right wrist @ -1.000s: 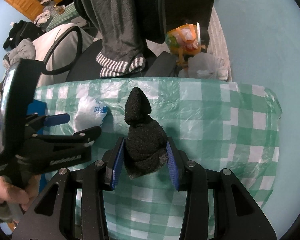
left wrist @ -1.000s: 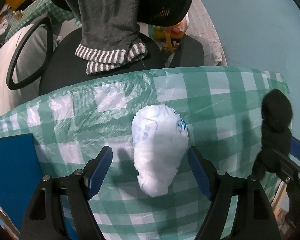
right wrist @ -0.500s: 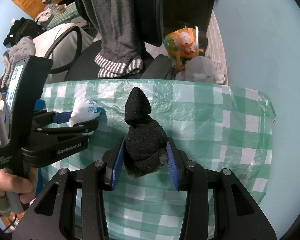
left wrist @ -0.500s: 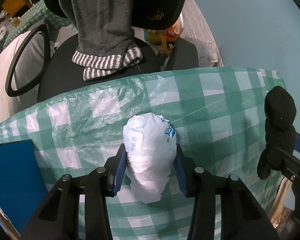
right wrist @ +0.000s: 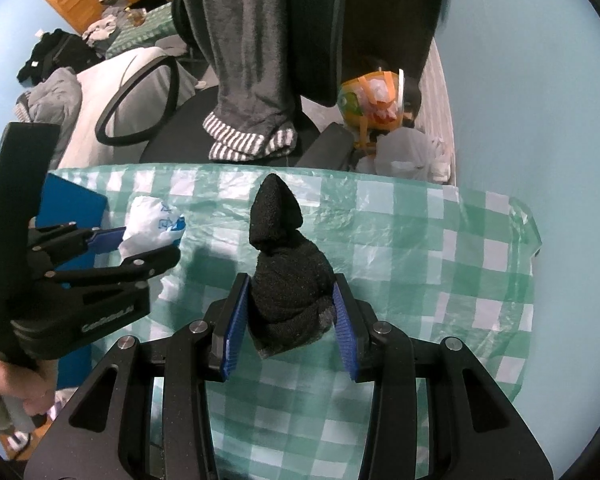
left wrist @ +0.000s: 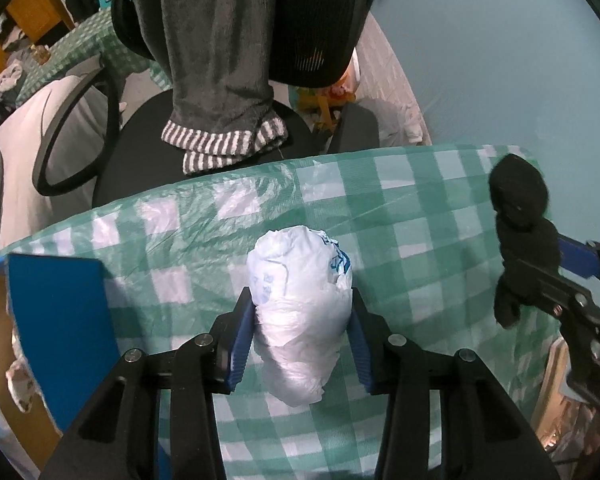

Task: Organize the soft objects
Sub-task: 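Lift the bag bundle with the left tool while the right tool carries the black sock over the box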

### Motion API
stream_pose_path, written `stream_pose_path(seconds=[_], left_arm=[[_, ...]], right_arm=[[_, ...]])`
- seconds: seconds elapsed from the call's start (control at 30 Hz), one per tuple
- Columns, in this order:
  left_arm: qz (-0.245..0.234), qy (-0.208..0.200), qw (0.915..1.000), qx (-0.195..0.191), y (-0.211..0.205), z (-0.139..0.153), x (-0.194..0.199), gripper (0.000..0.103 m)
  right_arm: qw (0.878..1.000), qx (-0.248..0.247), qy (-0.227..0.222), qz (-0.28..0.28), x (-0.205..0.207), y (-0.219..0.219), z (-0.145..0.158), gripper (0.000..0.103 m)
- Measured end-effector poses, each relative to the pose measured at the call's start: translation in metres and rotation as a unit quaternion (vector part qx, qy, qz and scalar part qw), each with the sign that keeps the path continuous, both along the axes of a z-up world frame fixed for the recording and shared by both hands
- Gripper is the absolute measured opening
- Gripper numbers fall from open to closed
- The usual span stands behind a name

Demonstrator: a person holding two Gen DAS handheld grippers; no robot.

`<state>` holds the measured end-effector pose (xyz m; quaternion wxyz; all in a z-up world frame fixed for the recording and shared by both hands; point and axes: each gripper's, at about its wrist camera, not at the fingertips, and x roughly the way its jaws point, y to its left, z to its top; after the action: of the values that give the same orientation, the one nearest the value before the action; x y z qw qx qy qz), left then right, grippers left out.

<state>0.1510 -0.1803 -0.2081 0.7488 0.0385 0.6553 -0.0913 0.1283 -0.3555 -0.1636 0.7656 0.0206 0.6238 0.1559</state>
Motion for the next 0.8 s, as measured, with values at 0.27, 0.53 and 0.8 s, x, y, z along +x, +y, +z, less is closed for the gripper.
stream_pose_path(seconds=[0.27, 0.53, 0.8], left_arm=[[-0.009, -0.024, 0.9997, -0.002, 0.011, 0.032, -0.027, 0.044], [0.015, -0.044, 0.9989, -0.010, 0.034, 0.062, -0.050, 0.044], [0.036, -0.058, 0.9976, -0.014, 0.060, 0.082, -0.074, 0.044]], right_arm=[[1.000, 0.001, -0.026, 0.015, -0.006, 0.007, 0.025, 0.039], [0.999, 0.005, -0.042, 0.031, -0.016, 0.022, 0.044, 0.039], [0.997, 0.012, -0.053, 0.052, -0.032, 0.045, 0.061, 0.039]])
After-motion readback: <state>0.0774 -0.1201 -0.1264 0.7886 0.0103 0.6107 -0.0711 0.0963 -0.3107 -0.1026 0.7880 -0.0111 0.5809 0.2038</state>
